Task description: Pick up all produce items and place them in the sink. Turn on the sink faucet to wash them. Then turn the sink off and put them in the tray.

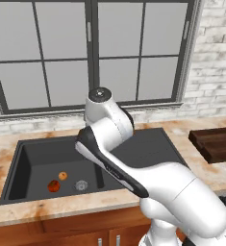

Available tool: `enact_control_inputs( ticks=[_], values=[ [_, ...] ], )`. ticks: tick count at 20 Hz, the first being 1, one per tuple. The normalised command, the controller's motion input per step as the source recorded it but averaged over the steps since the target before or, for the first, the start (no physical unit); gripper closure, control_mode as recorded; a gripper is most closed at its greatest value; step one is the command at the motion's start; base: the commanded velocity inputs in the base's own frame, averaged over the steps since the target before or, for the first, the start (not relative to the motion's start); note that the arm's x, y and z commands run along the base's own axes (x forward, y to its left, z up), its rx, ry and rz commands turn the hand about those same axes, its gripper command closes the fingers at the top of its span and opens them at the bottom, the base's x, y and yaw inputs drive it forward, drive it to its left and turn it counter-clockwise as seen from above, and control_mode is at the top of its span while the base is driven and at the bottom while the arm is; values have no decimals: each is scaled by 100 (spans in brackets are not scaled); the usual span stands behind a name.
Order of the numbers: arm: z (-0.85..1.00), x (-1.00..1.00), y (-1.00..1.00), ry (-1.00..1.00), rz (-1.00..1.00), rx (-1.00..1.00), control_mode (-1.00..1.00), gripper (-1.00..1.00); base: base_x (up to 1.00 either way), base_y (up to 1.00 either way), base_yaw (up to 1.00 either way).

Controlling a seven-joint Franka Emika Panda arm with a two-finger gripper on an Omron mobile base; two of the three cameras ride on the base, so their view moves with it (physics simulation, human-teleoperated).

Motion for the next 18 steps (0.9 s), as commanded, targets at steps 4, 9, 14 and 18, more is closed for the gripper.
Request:
enact_control_inputs(
  ticks=[4, 9, 14, 18],
  values=[
    [-37, -3, 58, 2, -10, 0, -100, -100, 0, 0, 0],
    [-31, 0, 40, 1, -14, 2, -100, -100, 0, 0, 0],
    [-28, 5, 26, 0, -14, 6, -100, -100, 0, 0, 0],
    [-20, 13, 17, 2, -13, 6, -100, -100, 0, 0, 0]
  ],
)
